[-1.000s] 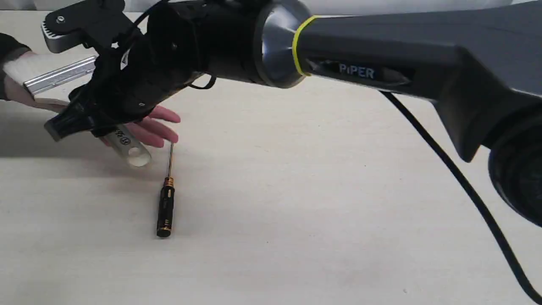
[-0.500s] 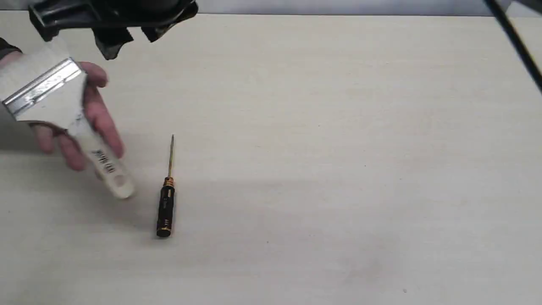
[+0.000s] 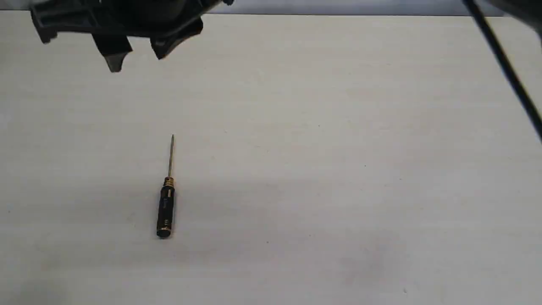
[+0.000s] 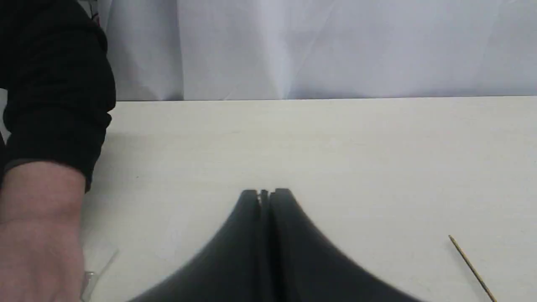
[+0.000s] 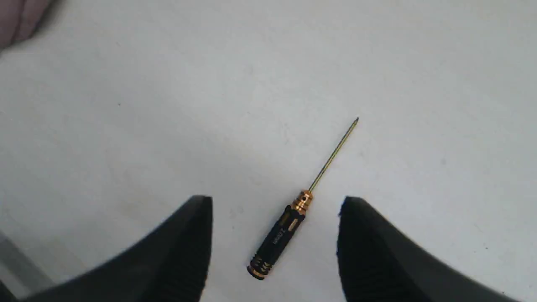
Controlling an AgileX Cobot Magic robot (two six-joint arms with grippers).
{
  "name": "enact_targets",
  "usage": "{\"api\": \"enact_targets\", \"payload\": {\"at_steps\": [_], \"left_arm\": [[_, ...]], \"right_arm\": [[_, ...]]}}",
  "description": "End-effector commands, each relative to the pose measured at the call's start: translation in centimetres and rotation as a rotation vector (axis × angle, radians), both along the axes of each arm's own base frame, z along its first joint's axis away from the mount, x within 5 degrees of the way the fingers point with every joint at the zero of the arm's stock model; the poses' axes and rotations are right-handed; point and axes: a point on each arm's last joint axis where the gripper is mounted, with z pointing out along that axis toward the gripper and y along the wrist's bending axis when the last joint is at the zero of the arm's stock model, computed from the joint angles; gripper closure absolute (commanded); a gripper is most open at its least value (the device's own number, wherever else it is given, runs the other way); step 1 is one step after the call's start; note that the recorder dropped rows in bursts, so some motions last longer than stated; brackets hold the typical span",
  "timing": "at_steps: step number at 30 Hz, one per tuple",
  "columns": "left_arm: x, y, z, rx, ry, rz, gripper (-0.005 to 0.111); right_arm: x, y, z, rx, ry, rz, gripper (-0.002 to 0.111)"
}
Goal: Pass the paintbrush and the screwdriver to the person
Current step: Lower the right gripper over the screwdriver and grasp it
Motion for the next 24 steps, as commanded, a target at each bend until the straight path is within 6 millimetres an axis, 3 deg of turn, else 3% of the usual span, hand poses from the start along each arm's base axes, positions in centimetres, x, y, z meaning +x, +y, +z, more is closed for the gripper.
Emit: {"api": "enact_targets", "payload": {"at_steps": [1, 13, 24], "left_arm": [[0.0, -0.1, 0.0, -0.006, -0.006, -0.009, 0.107], [0.0, -0.1, 0.0, -0.005, -0.009, -0.009, 0.107], [0.0, -0.1, 0.0, -0.002, -0.009, -0.009, 0.107]], "right_arm": [[0.3, 0.5, -3.1, -0.058, 0.071, -0.005, 0.06], [1.3, 2.1, -12.0, -0.197, 0.22, -0.007, 0.065], [0.4, 4.1, -18.1, -0.271, 0.258, 0.04, 0.065]]}}
